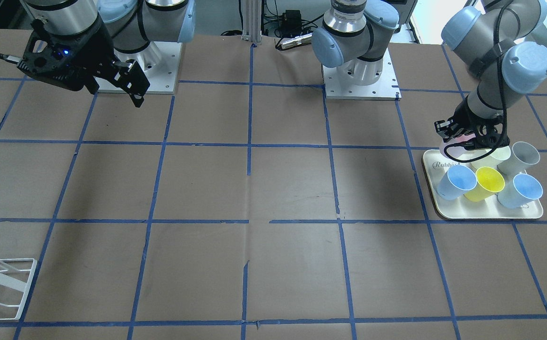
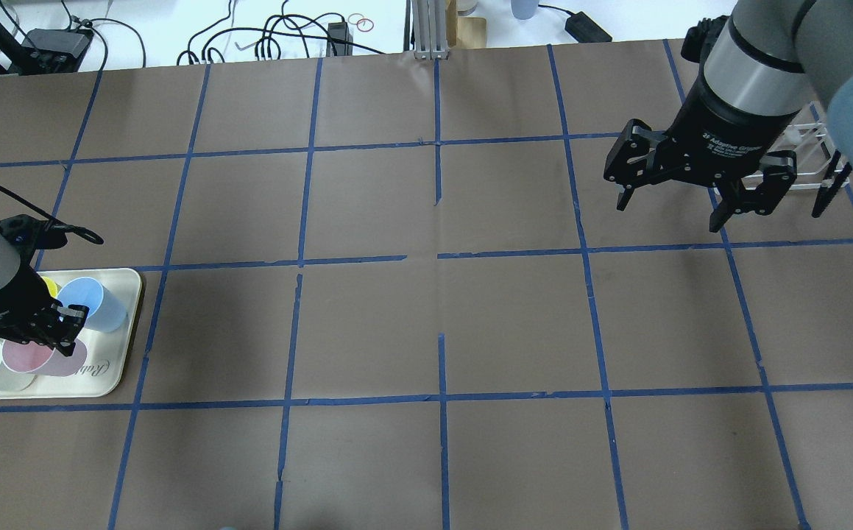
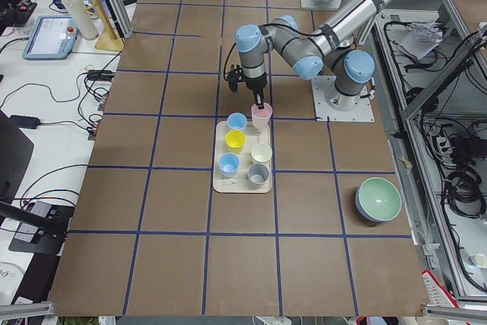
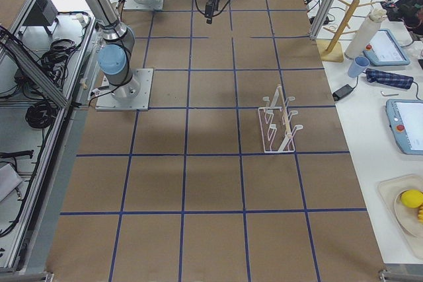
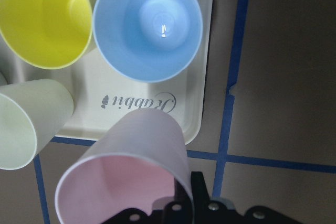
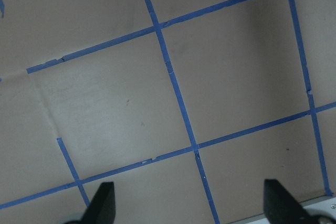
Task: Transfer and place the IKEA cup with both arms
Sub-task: 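Open the left gripper to release the pink cup in the tray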
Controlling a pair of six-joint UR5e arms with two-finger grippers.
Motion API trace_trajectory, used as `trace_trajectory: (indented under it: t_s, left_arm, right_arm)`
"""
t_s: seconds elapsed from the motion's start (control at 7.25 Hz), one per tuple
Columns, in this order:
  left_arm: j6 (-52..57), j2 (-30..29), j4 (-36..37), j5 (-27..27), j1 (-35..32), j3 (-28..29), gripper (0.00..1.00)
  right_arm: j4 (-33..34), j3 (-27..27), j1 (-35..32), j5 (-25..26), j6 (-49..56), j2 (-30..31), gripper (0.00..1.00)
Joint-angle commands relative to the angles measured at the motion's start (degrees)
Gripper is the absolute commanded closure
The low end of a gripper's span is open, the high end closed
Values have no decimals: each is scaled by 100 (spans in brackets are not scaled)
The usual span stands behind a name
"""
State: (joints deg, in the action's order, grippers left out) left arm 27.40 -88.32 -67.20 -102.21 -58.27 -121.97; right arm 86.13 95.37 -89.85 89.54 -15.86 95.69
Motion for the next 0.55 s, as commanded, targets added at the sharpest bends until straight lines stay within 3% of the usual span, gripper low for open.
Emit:
trace_trajectory:
  t_s: [0.0,0.41]
  left_arm:
    - [2,-211,101,-36,0,-20,100]
    - [-24,-545,427,-18,0,-20,100]
  right_arm:
    - [27,26,-32,19,416,-147,0]
    - [18,8,29,37,443,-148,0]
